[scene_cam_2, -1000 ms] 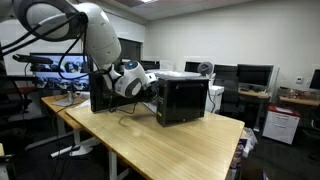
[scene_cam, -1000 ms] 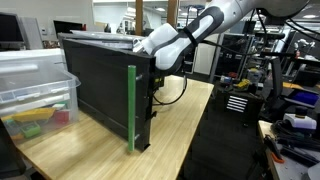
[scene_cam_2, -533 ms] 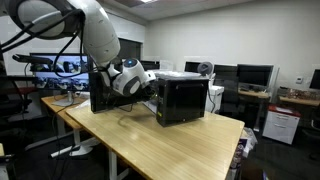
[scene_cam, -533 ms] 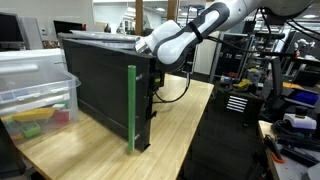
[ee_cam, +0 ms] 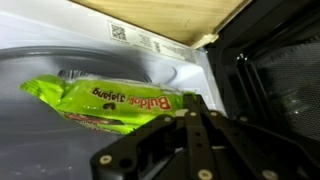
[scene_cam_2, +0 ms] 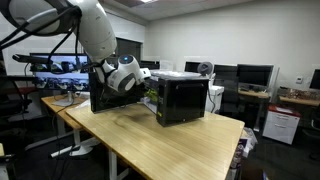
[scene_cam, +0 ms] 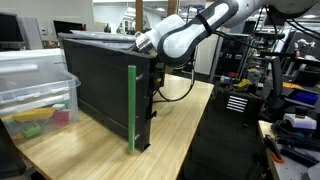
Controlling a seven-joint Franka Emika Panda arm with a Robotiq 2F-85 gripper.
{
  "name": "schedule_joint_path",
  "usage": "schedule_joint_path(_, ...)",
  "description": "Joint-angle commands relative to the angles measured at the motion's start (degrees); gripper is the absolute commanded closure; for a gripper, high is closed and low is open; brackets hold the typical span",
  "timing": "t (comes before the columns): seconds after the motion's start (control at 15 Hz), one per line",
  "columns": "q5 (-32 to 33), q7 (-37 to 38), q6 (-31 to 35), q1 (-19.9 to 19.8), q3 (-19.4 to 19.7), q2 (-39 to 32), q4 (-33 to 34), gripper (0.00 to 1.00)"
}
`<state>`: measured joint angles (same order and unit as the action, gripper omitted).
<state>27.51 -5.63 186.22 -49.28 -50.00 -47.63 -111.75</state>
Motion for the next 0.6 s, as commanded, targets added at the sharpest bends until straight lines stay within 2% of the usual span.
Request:
schedule_joint_path(0.0,1.56,-0.84,-2.72,-5.28,-5.18,2.58,-4.17,1.00)
schedule_joint_path(0.53,1.23,-0.59,-6.25,-14.69,-14.13,6.48,-8.92,1.00)
